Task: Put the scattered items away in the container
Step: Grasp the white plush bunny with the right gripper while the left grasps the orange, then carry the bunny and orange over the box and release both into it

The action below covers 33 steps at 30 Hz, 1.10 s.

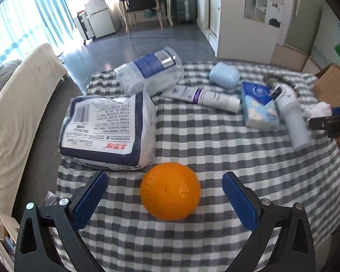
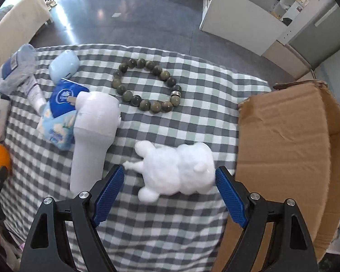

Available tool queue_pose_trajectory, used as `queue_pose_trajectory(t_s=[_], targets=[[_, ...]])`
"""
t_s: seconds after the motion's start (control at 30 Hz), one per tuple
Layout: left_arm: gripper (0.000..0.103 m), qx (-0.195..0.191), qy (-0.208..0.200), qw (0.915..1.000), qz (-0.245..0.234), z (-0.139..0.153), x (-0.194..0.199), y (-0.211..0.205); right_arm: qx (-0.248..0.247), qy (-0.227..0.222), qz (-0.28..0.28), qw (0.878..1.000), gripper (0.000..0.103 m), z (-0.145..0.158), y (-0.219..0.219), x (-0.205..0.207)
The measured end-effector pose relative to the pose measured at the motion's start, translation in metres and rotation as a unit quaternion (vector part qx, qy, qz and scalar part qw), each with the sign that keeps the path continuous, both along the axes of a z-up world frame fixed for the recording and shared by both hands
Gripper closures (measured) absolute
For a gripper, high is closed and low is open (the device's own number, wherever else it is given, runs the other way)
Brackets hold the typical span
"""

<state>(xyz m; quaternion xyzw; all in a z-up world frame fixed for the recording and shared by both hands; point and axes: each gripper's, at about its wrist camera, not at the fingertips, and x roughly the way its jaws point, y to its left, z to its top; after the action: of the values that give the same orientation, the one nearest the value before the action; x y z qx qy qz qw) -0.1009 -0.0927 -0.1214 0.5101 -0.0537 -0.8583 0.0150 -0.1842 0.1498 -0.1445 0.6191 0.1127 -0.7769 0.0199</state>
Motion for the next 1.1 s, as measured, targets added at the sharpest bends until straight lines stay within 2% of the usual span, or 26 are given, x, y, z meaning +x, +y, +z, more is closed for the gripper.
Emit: queue_pose_trajectory(t_s=[0.13, 0.23, 0.33, 0.4, 0.43, 0.63, 0.77, 0.97, 1.1], targets=[[0.000, 0.018, -0.009, 0.9998, -0.007, -0.012, -0.005, -0.002, 0.013, -0.010, -0.002, 1.000, 0.020, -0.012, 0.000, -0.007], [0.011, 0.034, -0.023, 0.9991, -0.004, -0.021, -0.010, -0.009, 0.014, -0.012, -0.003, 1.000, 0.021, -0.016, 0.001, -0.011], [0.014, 0.065, -0.034, 0.9973, 0.002, -0.024, -0.013, -0.019, 0.012, -0.008, 0.000, 1.000, 0.024, -0.016, -0.001, -0.014], [0.031, 0.064, -0.032, 0.9975, 0.000, -0.020, -0.013, -0.019, 0.012, -0.005, 0.001, 1.000, 0.024, -0.016, 0.001, -0.016], [0.045, 0.067, -0.032, 0.9972, -0.004, -0.017, -0.012, -0.019, 0.012, -0.003, 0.001, 1.000, 0.024, -0.013, 0.002, -0.018], [0.045, 0.060, -0.047, 0.9971, -0.006, -0.010, -0.009, -0.015, 0.004, 0.029, 0.008, 1.000, 0.024, 0.009, 0.002, -0.016], [0.045, 0.051, -0.038, 0.9977, -0.022, 0.002, -0.001, -0.002, -0.001, 0.050, 0.014, 0.999, 0.024, 0.030, 0.002, -0.009], [0.045, 0.050, 0.003, 0.9958, -0.076, 0.052, 0.008, 0.037, -0.007, 0.090, 0.019, 0.996, 0.024, 0.070, 0.007, 0.011], [0.045, 0.057, 0.040, 0.9882, -0.136, 0.095, 0.011, 0.077, -0.009, 0.131, 0.010, 0.991, 0.024, 0.107, 0.020, 0.036]])
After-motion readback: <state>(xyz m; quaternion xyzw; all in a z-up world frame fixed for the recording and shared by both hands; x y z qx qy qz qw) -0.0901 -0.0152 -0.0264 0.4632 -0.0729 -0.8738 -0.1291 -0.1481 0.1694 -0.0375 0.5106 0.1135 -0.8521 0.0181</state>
